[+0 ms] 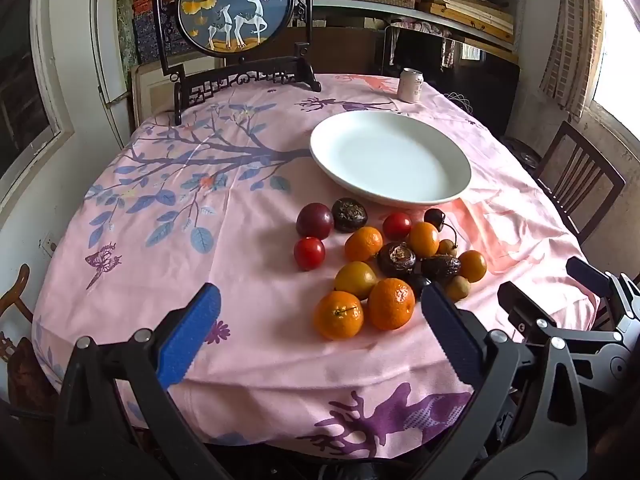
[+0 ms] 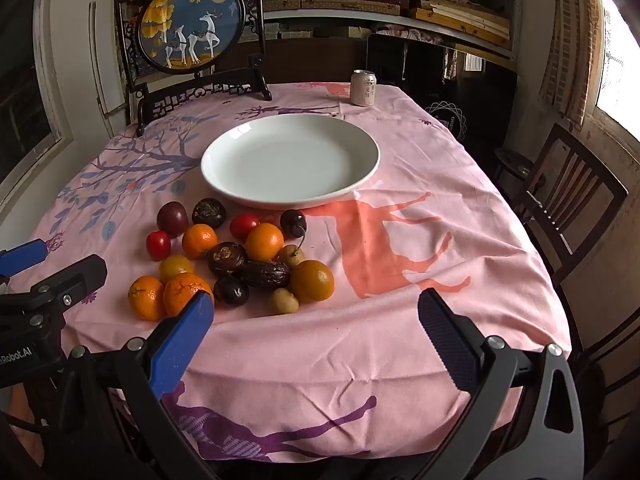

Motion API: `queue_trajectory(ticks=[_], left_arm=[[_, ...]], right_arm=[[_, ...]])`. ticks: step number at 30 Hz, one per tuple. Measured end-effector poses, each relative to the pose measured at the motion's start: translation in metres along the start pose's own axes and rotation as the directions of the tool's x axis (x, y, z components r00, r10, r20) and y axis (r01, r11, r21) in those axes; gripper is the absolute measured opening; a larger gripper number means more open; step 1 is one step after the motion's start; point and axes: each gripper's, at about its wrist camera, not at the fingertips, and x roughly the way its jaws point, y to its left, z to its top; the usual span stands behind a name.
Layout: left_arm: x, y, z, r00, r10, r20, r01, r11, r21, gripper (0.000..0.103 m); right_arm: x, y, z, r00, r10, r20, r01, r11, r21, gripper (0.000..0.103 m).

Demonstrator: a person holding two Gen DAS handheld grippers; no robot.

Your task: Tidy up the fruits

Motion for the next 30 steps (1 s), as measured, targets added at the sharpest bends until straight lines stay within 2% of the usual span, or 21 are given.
queue_trajectory(ticks=[30], left_arm=[[0.0035, 0.0000, -0.0004, 1.000, 0.002, -0.017, -0.002, 1.000, -0.008, 0.101]], right_arm=[[0.0045, 0.0024, -0.0024, 1.000, -0.001, -0.009, 0.001, 1.000, -0.005, 0.102]])
